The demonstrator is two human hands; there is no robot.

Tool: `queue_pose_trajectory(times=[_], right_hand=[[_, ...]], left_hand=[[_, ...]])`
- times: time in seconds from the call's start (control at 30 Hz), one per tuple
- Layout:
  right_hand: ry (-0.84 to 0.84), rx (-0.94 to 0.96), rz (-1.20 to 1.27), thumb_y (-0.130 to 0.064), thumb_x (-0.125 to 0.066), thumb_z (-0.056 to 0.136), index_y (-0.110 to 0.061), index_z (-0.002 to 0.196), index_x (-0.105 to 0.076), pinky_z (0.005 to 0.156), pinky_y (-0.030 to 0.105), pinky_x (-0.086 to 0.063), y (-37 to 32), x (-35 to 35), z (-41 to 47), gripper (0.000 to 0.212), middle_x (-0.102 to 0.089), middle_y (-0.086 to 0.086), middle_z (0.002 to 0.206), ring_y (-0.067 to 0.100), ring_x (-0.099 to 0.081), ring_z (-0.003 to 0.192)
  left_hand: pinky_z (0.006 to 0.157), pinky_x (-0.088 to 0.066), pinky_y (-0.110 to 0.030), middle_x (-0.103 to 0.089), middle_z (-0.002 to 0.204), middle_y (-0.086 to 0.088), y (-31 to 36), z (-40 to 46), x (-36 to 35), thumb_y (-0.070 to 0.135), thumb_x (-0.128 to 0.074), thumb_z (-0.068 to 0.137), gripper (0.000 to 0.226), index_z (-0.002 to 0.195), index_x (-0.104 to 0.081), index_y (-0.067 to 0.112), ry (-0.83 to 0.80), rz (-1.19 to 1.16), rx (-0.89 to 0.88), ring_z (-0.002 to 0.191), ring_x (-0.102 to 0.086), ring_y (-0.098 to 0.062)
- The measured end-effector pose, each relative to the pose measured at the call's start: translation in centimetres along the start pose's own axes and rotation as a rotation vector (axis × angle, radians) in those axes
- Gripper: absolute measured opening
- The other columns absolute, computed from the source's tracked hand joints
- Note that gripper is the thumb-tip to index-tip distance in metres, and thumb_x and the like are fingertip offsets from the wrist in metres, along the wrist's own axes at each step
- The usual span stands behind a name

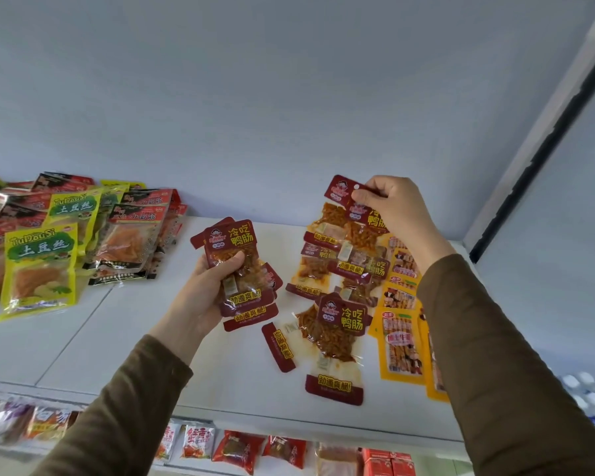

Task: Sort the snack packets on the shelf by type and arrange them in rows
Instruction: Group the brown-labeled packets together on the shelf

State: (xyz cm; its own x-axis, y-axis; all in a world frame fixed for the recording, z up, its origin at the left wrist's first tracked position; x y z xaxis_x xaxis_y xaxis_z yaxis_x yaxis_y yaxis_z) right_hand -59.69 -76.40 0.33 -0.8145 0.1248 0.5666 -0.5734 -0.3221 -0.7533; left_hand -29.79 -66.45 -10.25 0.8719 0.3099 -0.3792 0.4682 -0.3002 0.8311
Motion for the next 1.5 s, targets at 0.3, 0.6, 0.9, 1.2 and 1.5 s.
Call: queue_pose_trajectory(times=[0.3,0.6,0.9,1.2,1.5], right_hand=[[-0.240,0.102,0.247,-0.040,-0.075,0.090,-0.027,0.071,-0.067,0.060,0.012,-0.046,-5.9,-2.3,-0.4,0.024,-0.071,-0.013,0.067,0.001,-0.066,0.062],[-0.288,0.032,-0.014,-0.044,-0.077,0.087,-0.021,0.069,-0.054,0.055,0.029,-0.035,-6.0,-14.0,-2.1,0.037,-0.058,-0.008,0.067,0.009,-0.053,0.062],[-0.270,-0.413,0.556,-0.070,-0.078,0.069,-0.029,0.156,-0.022,0.108,0.040,-0.039,-5.7,-18.5,-3.8,0.111,-0.039,0.000,0.157,0.020,-0.044,0.138],[-0.355,-0.796,1.127,-0.021,-0.075,0.092,-0.016,0.126,-0.066,0.096,0.043,-0.056,-6.7,-26.0,-3.6,0.036,-0.074,0.007,0.118,0.027,-0.069,0.110],[-0.176,-0.772,0.971,-0.022,-0.050,0.106,-0.025,0.131,-0.051,0.083,0.045,-0.057,-8.3,-31.1,-0.2,0.026,-0.066,0.004,0.122,0.026,-0.065,0.109]], left_hand=[[0.091,-0.059,-0.052,-0.072,0.126,-0.014,0.2,-0.3,-1.3,0.048,-0.071,0.089,0.061,0.140,-0.056,0.017,-0.086,0.090,0.113,0.108,-0.073,-0.038],[0.101,-0.053,-0.059,-0.064,0.134,-0.027,-0.1,-0.8,-2.2,0.050,-0.081,0.080,0.083,0.146,-0.047,0.014,-0.330,0.109,0.150,0.116,-0.066,-0.049],[0.081,-0.060,-0.062,-0.065,0.131,-0.026,3.8,1.0,1.7,0.002,-0.081,0.080,0.079,0.144,-0.041,0.023,-0.168,0.128,-0.034,0.104,-0.071,-0.048],[0.065,-0.063,-0.036,-0.076,0.107,-0.001,8.0,6.1,4.3,0.008,-0.090,0.075,0.105,0.152,-0.028,0.042,-0.067,0.624,-0.148,0.090,-0.077,-0.024],[0.101,-0.054,-0.047,-0.055,0.147,-0.010,8.9,9.5,6.6,0.042,-0.079,0.088,0.102,0.163,-0.012,0.022,0.274,1.131,-0.375,0.124,-0.061,-0.033]])
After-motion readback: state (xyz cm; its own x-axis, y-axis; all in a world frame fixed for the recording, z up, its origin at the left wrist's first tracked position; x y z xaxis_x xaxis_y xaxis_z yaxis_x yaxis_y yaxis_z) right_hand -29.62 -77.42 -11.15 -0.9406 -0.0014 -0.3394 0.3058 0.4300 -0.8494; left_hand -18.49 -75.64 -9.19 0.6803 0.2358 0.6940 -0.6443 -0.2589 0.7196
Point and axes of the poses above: each hand's wrist, its own z-axis towards the middle knuckle, its own x-axis out of the back of the hand, y = z × x, the point moved 3 cm from there along z, towards the middle knuckle
